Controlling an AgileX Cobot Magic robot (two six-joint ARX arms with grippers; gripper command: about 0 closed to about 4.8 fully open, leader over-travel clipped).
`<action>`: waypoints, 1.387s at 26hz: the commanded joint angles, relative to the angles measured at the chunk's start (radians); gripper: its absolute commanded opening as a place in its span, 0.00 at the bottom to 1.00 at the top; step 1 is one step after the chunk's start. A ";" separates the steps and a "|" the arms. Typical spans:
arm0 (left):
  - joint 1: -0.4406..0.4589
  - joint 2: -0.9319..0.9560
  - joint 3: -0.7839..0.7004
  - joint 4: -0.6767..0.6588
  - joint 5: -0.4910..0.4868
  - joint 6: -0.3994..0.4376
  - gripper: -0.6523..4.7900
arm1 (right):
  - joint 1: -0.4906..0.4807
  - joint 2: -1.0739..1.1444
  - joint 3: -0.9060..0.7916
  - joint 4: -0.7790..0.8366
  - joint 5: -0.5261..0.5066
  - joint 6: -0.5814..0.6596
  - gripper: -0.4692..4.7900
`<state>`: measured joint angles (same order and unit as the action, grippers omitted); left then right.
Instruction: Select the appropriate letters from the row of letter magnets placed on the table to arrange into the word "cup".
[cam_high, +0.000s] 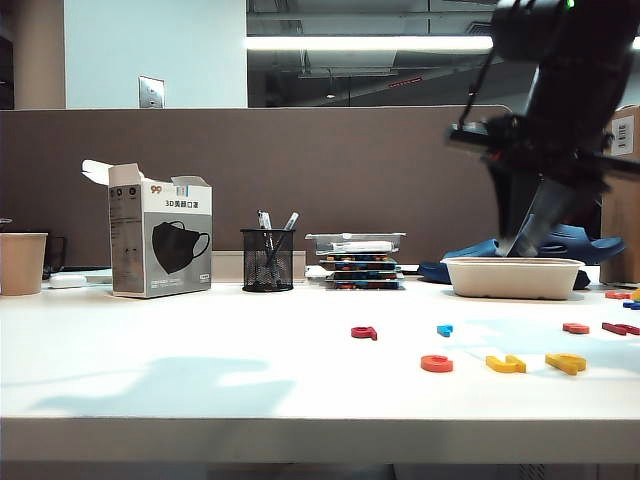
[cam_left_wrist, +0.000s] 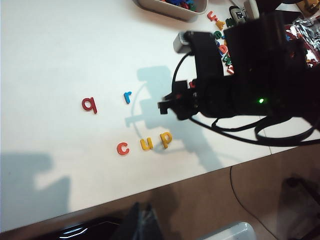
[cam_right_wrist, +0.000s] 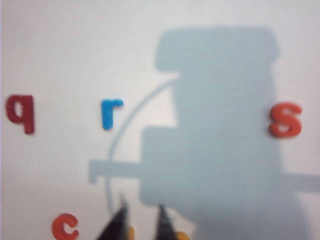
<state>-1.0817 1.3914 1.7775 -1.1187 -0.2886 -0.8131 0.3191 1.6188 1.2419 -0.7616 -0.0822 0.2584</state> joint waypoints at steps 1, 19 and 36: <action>0.000 -0.003 0.003 0.006 -0.003 -0.003 0.11 | -0.003 -0.034 0.043 -0.004 0.023 -0.032 0.09; 0.000 -0.003 0.003 0.036 -0.003 -0.003 0.11 | -0.325 -0.424 0.064 -0.059 0.068 -0.130 0.08; 0.185 -0.018 0.005 0.455 -0.064 0.504 0.11 | -0.545 -0.775 -0.084 -0.079 -0.100 -0.130 0.08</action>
<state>-0.9321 1.3869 1.7775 -0.6815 -0.3679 -0.3561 -0.2321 0.8612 1.1713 -0.8513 -0.1543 0.1299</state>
